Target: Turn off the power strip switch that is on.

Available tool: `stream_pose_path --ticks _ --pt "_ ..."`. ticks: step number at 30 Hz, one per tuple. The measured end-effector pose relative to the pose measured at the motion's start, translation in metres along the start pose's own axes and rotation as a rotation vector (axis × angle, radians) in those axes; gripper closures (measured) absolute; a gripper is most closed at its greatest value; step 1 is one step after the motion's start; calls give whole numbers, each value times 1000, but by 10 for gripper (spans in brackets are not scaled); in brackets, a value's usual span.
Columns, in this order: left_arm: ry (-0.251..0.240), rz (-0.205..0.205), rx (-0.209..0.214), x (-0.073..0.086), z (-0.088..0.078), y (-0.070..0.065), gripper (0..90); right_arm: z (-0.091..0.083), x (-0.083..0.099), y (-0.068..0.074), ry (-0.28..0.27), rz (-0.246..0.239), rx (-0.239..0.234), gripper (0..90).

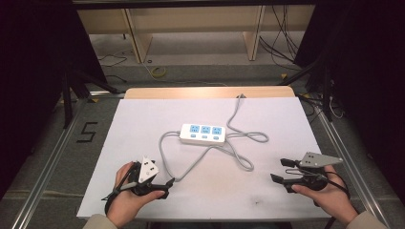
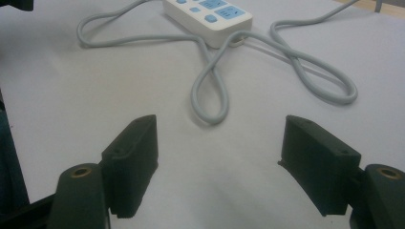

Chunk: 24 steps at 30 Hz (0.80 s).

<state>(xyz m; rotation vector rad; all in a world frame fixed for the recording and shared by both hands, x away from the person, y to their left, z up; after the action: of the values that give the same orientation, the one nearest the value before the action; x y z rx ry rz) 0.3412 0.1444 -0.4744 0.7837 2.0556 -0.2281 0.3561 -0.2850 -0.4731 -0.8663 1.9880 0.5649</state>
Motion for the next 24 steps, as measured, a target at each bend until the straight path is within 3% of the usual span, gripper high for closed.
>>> stream_pose_path --ticks 6,9,14,18,24 --pt "-13 3 -12 -2 -2 0 186 0 0 1 2 -2 -4 290" --pt "0 -2 -30 -3 -3 2 336 1 0 1 4 -2 -5 289" --pt "15 -36 -62 -5 -6 8 695 1 0 1 4 -1 -5 289" --pt "18 -46 -63 -6 -7 9 894 1 0 1 7 -2 -6 290" --pt "32 -56 -68 -10 -5 10 896 2 0 1 6 -6 -6 290"
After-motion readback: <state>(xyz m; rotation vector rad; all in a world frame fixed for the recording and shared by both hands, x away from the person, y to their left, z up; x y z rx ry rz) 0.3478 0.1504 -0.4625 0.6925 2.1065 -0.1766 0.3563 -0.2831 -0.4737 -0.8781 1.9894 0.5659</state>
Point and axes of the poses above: each handheld gripper's, and its own axes: z roughly forward along the jaws, x roughly out of its underside, y roughly to its left, the point moved 5 cm from there along z, roughly forward along the jaws, and after that the axes turned 2 degrees about -y, right-handed, at the moved point
